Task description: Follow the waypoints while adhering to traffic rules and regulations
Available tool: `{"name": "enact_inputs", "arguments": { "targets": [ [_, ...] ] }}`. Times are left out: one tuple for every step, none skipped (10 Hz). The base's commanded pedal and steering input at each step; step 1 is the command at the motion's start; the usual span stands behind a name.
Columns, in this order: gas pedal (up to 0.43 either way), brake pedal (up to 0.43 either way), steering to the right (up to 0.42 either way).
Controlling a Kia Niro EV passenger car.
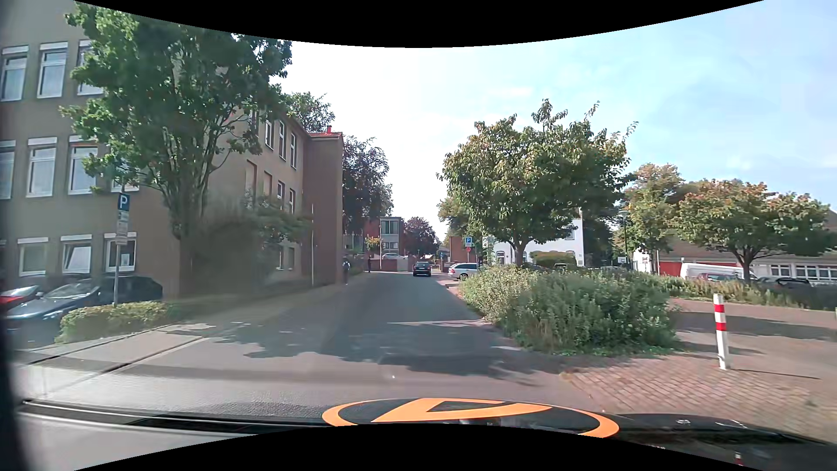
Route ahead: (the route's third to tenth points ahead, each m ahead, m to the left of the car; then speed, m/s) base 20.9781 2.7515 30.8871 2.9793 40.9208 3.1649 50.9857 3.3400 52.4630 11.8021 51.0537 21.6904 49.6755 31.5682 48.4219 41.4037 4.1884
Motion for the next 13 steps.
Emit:
{"name": "enact_inputs", "arguments": {
  "targets": [
    [0.028, 0.0, -0.085],
    [0.028, 0.0, -0.075],
    [0.028, 0.0, -0.064],
    [0.028, 0.0, -0.053],
    [0.028, 0.0, -0.041],
    [0.039, 0.0, -0.034],
    [0.047, 0.0, -0.029],
    [0.047, 0.0, -0.028],
    [0.047, 0.0, -0.029],
    [0.047, 0.0, -0.028],
    [0.047, 0.0, -0.027],
    [0.047, 0.0, -0.026],
    [0.047, 0.0, -0.025]
  ]
}}
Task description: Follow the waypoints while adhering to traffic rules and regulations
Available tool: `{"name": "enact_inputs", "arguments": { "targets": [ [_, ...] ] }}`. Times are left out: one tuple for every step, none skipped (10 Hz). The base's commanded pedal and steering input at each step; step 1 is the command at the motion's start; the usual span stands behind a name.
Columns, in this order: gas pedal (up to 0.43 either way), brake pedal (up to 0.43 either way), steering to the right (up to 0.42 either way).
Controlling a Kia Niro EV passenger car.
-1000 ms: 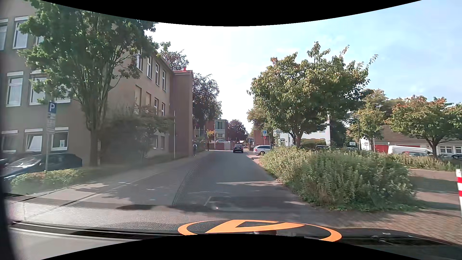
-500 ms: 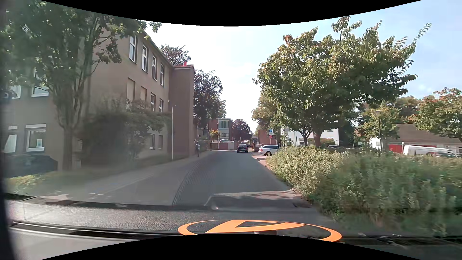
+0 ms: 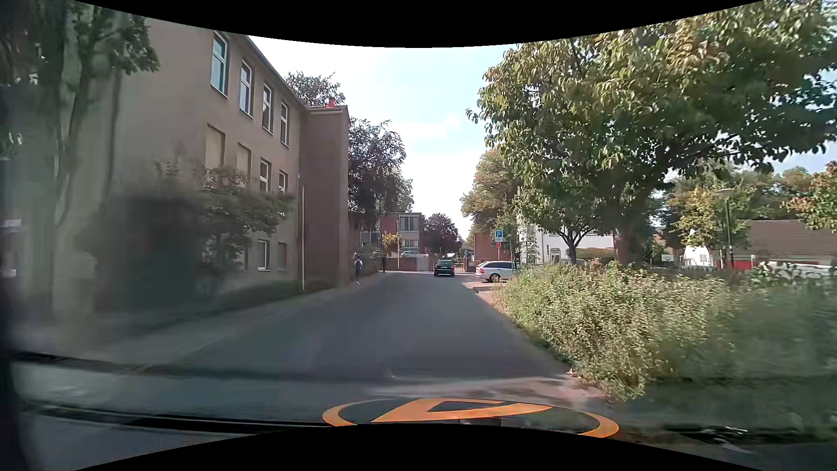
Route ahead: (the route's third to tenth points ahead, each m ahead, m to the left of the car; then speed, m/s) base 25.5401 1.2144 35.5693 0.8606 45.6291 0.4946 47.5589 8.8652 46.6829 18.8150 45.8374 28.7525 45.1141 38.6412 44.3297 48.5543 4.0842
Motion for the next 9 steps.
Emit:
{"name": "enact_inputs", "arguments": {
  "targets": [
    [0.047, 0.0, -0.024],
    [0.047, 0.0, -0.024],
    [0.047, 0.0, -0.022],
    [0.047, 0.0, -0.018],
    [0.047, 0.0, -0.013],
    [0.047, 0.0, -0.011],
    [0.047, 0.0, -0.008],
    [0.047, 0.0, -0.008],
    [0.047, 0.0, -0.005]
  ]
}}
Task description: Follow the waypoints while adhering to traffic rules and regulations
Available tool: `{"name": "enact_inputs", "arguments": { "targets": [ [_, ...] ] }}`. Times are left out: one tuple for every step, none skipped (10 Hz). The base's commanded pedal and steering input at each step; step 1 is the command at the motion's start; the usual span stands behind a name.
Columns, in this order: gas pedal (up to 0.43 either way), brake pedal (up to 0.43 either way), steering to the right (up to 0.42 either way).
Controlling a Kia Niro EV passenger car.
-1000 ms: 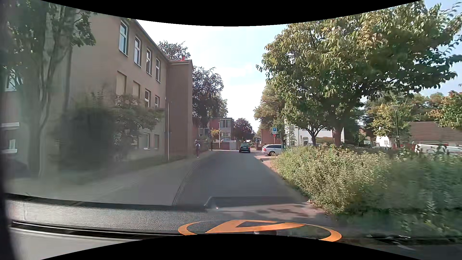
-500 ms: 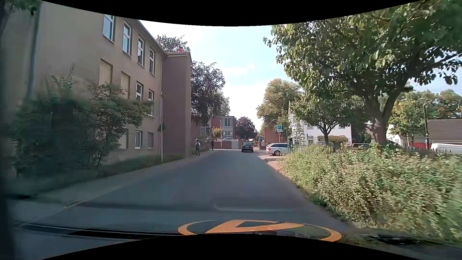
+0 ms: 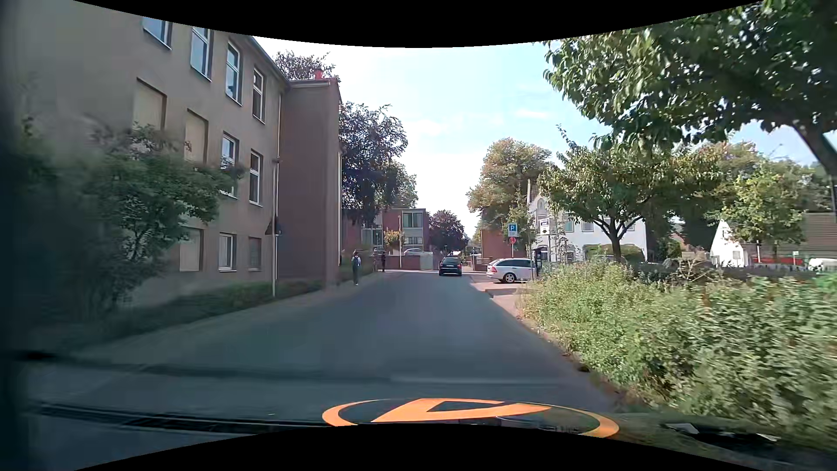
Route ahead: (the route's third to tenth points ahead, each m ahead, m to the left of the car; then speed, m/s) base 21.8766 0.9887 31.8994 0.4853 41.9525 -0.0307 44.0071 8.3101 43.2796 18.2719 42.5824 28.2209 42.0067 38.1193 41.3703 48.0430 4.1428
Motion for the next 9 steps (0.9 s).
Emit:
{"name": "enact_inputs", "arguments": {
  "targets": [
    [0.047, 0.0, -0.003],
    [0.047, 0.0, -0.002],
    [0.047, 0.0, -0.002],
    [0.047, 0.0, -0.002],
    [0.047, 0.0, -0.002],
    [0.047, 0.0, -0.002],
    [0.047, 0.0, -0.001],
    [0.047, 0.0, -0.001],
    [0.047, 0.0, 0.0]
  ]
}}
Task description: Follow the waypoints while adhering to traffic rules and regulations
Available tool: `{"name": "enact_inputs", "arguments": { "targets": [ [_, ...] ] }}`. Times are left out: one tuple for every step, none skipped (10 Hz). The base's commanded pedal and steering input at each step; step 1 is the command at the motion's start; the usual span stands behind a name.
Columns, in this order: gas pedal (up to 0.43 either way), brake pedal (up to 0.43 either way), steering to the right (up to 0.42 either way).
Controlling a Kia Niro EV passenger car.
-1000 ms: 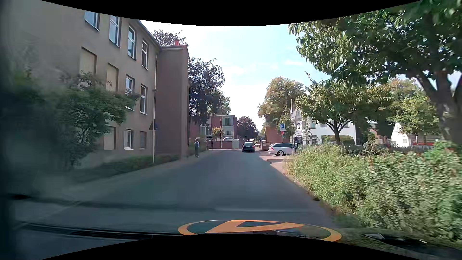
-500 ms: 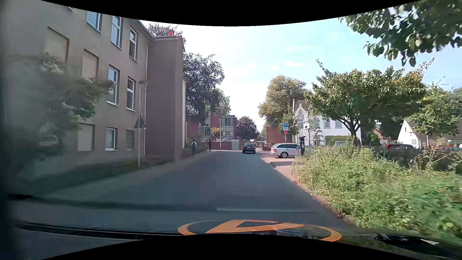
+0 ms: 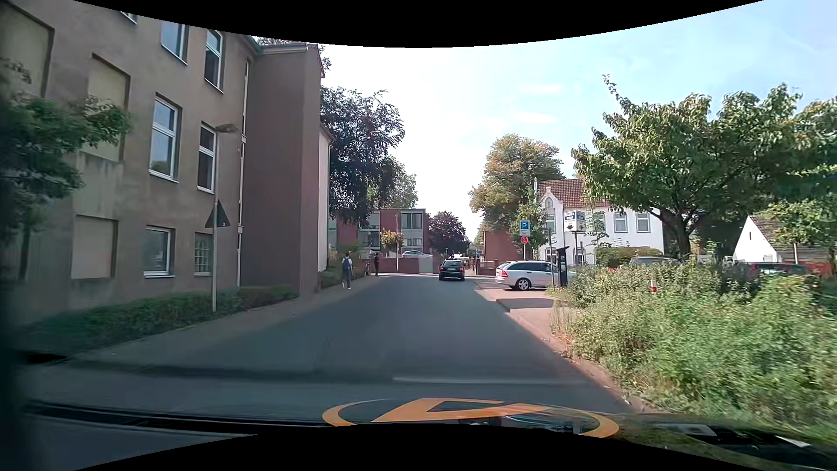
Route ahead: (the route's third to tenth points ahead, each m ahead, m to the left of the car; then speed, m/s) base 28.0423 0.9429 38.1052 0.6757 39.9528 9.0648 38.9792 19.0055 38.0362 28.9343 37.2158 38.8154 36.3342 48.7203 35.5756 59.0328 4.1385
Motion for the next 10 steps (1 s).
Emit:
{"name": "enact_inputs", "arguments": {
  "targets": [
    [0.047, 0.0, 0.002],
    [0.047, 0.0, 0.006],
    [0.047, 0.0, 0.008],
    [0.047, 0.0, 0.008],
    [0.039, 0.0, 0.008],
    [0.039, 0.0, 0.008],
    [0.039, 0.0, 0.007],
    [0.039, 0.0, 0.007],
    [0.039, 0.0, 0.008],
    [0.039, 0.0, 0.008]
  ]
}}
